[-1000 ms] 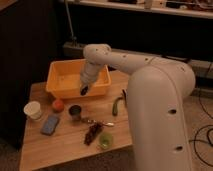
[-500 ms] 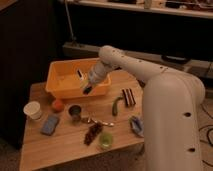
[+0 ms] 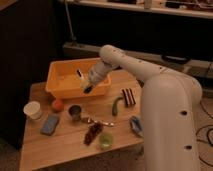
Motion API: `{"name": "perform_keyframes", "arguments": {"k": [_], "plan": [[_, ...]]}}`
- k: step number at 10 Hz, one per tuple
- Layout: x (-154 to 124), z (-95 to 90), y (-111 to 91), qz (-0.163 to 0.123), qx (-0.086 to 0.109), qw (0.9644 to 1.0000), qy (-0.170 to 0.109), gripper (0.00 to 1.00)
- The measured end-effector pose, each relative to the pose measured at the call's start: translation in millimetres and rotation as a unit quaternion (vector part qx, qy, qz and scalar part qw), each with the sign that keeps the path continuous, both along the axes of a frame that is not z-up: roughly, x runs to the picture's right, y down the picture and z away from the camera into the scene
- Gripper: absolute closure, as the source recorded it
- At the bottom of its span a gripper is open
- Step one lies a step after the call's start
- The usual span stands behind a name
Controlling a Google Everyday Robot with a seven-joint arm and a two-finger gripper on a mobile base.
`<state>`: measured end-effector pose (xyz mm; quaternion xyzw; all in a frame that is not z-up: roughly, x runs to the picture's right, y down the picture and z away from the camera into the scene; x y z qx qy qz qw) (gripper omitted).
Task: Place brush in tray
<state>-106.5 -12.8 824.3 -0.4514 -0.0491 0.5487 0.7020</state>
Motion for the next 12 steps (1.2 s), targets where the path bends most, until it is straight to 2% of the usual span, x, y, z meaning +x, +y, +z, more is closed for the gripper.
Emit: {"name": "perform_keyframes", "arguments": {"k": [2, 3, 4, 10, 12], "plan": [[-19.8, 1.1, -11.5, -0.011, 0.005, 0.9999, -0.004, 0.99], [-26.8, 1.8, -16.4, -0.018, 0.005, 0.9998, -0.005, 0.94], [-28.2, 2.3, -19.2, -0.022, 0.006, 0.9997, -0.005, 0.86], [-28.7, -4.5, -24.8, -0.041, 0.006, 0.9989, -0.021, 0.25], [-28.8, -5.8, -24.7, -0.043, 0.007, 0.9986, -0.029, 0.2]]}}
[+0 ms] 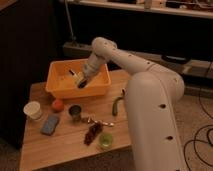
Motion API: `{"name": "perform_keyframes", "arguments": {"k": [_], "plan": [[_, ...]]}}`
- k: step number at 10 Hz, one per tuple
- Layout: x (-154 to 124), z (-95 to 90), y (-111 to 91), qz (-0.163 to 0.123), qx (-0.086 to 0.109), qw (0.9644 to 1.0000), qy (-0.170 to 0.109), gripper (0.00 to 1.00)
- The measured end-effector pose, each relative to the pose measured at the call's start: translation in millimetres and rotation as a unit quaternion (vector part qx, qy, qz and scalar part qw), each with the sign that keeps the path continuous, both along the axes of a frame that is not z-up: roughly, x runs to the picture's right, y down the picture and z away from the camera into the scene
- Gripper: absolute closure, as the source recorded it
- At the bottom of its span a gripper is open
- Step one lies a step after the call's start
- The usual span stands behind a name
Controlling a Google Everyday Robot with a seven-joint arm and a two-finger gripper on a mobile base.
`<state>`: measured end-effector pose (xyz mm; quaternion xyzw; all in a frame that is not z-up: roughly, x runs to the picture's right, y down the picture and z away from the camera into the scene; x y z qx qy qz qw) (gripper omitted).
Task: Place brush in tray
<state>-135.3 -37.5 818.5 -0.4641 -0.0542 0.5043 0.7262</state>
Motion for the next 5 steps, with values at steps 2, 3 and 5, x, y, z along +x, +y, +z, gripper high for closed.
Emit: {"name": "perform_keyframes", "arguments": {"k": [2, 3, 5], "plan": [[-1.0, -1.8, -0.2, 0.0, 0.002, 1.0, -0.008, 0.2], [-0.9, -4.1, -1.5, 0.001, 0.003, 0.9999, -0.012, 0.2], [-0.6, -5.7, -2.0, 0.004, 0.004, 0.9999, -0.015, 0.2]]}}
